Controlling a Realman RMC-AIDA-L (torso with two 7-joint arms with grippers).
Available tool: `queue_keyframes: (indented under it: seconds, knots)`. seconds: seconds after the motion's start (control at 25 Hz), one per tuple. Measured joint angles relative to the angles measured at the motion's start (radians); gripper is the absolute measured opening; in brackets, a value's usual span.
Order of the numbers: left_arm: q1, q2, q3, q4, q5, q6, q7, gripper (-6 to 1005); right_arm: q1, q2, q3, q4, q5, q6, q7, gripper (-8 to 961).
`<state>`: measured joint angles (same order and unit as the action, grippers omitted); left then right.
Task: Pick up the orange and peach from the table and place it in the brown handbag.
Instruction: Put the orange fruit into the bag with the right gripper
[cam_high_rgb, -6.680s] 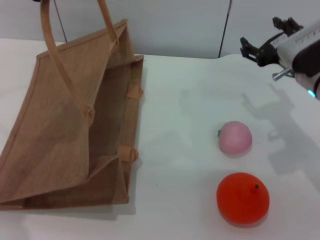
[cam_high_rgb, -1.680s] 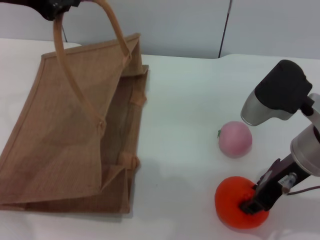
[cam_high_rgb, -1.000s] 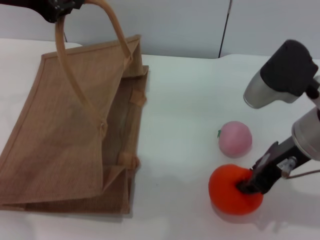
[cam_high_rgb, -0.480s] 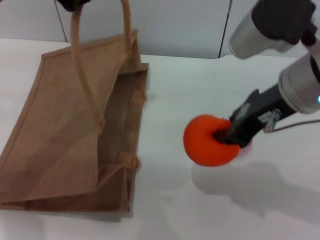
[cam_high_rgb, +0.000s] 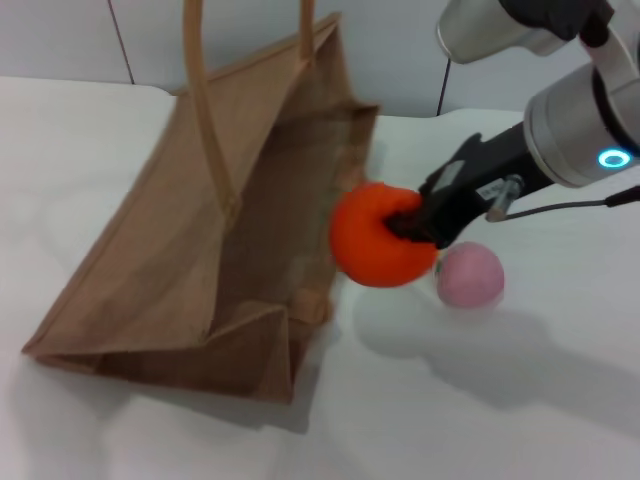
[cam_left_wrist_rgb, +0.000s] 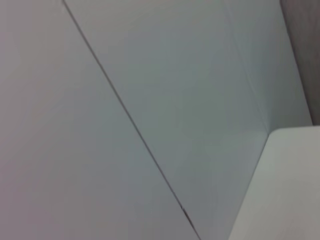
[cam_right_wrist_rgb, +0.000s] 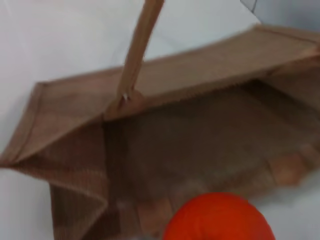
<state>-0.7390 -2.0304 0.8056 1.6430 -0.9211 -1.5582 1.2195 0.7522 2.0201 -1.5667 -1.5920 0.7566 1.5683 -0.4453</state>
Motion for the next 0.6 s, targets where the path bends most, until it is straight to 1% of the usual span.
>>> queue_keyframes:
  seconds: [0.2,0.36,0.6]
  knots:
    - [0.008,-0.002,0.002,0.020,-0.023,0.000,-0.006,105,0.000,0.000,0.000,0.051,0.086,-0.068,-0.051,182]
    - [0.005,-0.002,0.003,0.021,-0.025,0.000,-0.007,105,0.003,0.000,-0.023,0.070,0.093,-0.113,-0.064,182]
    - [0.002,-0.002,0.004,0.021,-0.062,0.011,-0.007,105,0.011,0.001,-0.075,0.151,0.099,-0.245,-0.088,183]
